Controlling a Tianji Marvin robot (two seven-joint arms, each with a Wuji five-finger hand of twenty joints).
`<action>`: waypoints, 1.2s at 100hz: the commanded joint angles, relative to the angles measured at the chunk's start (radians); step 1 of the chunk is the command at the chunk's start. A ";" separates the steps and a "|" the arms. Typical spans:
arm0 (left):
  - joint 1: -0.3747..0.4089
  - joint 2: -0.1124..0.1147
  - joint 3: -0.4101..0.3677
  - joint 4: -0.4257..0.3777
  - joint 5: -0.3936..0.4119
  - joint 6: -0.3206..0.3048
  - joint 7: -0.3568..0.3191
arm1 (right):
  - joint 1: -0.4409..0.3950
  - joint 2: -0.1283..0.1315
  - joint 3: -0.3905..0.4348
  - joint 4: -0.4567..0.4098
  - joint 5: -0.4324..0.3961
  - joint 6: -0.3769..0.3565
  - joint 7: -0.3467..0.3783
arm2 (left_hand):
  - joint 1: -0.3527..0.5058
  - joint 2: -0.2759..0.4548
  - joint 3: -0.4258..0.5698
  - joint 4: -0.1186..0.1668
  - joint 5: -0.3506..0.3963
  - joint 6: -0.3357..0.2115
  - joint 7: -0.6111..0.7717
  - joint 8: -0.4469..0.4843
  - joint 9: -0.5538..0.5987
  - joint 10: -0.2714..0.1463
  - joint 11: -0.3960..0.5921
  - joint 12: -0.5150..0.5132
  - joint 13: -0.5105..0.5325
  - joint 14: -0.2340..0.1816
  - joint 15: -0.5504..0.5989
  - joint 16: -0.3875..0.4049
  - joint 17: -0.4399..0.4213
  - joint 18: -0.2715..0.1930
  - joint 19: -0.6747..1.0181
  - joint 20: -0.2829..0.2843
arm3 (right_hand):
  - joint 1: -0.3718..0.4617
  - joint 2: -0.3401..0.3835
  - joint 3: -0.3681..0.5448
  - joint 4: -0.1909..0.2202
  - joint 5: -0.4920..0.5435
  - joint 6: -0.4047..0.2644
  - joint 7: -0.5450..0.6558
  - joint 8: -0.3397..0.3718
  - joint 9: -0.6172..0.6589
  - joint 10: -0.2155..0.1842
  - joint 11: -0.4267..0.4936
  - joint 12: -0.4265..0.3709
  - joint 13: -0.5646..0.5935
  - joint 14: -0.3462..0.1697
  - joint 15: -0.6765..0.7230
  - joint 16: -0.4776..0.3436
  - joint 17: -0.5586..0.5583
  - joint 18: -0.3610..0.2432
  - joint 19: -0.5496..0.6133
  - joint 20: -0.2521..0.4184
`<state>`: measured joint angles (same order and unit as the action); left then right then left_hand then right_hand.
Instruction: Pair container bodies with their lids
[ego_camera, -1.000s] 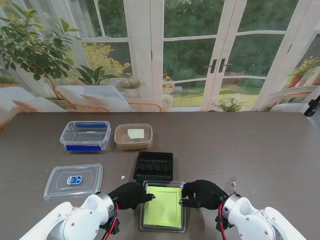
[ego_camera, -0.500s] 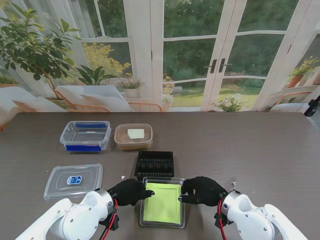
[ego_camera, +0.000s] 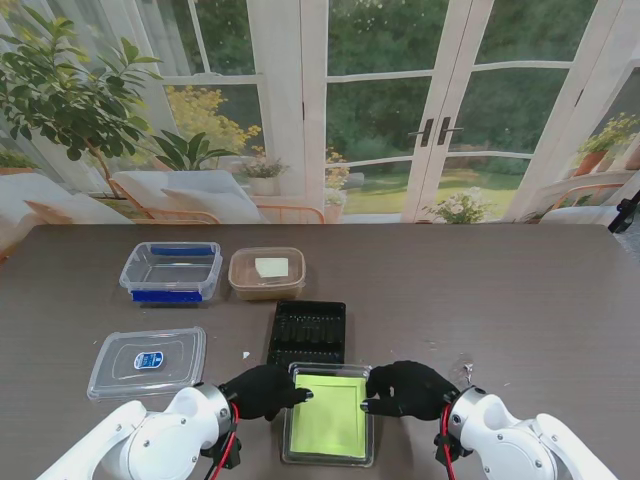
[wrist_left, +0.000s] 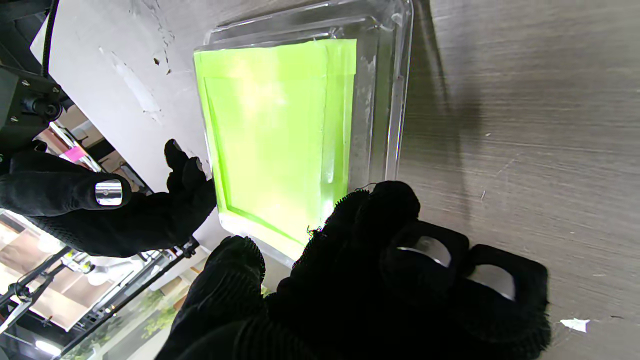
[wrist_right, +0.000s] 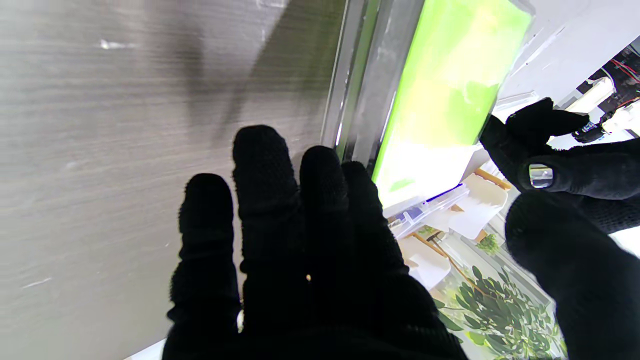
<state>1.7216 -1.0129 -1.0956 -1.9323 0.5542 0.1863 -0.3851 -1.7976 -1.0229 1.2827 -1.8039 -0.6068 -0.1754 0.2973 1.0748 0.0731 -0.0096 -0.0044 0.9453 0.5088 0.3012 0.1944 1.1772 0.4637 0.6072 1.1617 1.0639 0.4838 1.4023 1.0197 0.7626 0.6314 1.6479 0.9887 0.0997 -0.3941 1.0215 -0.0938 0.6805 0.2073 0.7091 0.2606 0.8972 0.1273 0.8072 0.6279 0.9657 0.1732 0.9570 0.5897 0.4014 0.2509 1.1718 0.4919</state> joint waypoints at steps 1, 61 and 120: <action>0.007 -0.009 0.008 -0.021 -0.004 -0.003 -0.022 | -0.013 -0.007 -0.011 -0.013 0.005 -0.010 0.019 | 0.006 0.041 -0.007 -0.007 -0.013 0.027 -0.082 -0.038 0.010 0.023 0.044 0.019 0.024 -0.007 0.024 -0.002 -0.008 -0.026 0.029 0.016 | -0.008 0.022 0.021 0.016 -0.061 -0.213 -0.067 -0.031 -0.025 -0.013 0.006 -0.003 0.024 0.005 0.013 0.002 -0.032 0.027 0.044 0.022; -0.042 -0.015 -0.032 0.013 -0.057 -0.062 -0.023 | 0.050 -0.015 -0.050 -0.040 0.008 0.086 0.008 | 0.007 0.040 -0.007 -0.007 -0.010 0.026 -0.080 -0.037 0.014 0.022 0.046 0.020 0.028 -0.005 0.022 -0.002 -0.003 -0.025 0.031 0.017 | -0.004 0.024 0.015 0.016 -0.061 -0.212 -0.070 -0.033 -0.029 -0.011 0.005 -0.004 0.021 0.006 0.012 0.003 -0.033 0.027 0.043 0.022; -0.163 -0.014 -0.034 0.119 -0.131 -0.079 -0.065 | 0.178 -0.025 -0.138 0.013 0.020 0.198 -0.004 | 0.008 0.041 -0.006 -0.007 -0.010 0.028 -0.079 -0.037 0.014 0.024 0.045 0.020 0.028 -0.005 0.022 0.000 -0.002 -0.023 0.032 0.017 | -0.001 0.024 0.013 0.016 -0.056 -0.209 -0.071 -0.034 -0.027 -0.008 0.003 -0.003 0.018 0.007 0.012 0.004 -0.035 0.030 0.041 0.023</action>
<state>1.5722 -1.0164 -1.1327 -1.8100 0.4351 0.1157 -0.4254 -1.6302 -1.0324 1.1600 -1.7859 -0.5890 0.0206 0.2825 1.0748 0.0731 -0.0096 -0.0044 0.9566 0.5110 0.3137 0.2057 1.1789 0.4688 0.6072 1.1617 1.0640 0.4883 1.4023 1.0190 0.7632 0.6393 1.6479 0.9889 0.0999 -0.3941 1.0219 -0.0938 0.6801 0.2395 0.7091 0.2606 0.8972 0.1537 0.8072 0.6279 0.9657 0.1745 0.9571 0.5897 0.4014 0.2609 1.1718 0.4923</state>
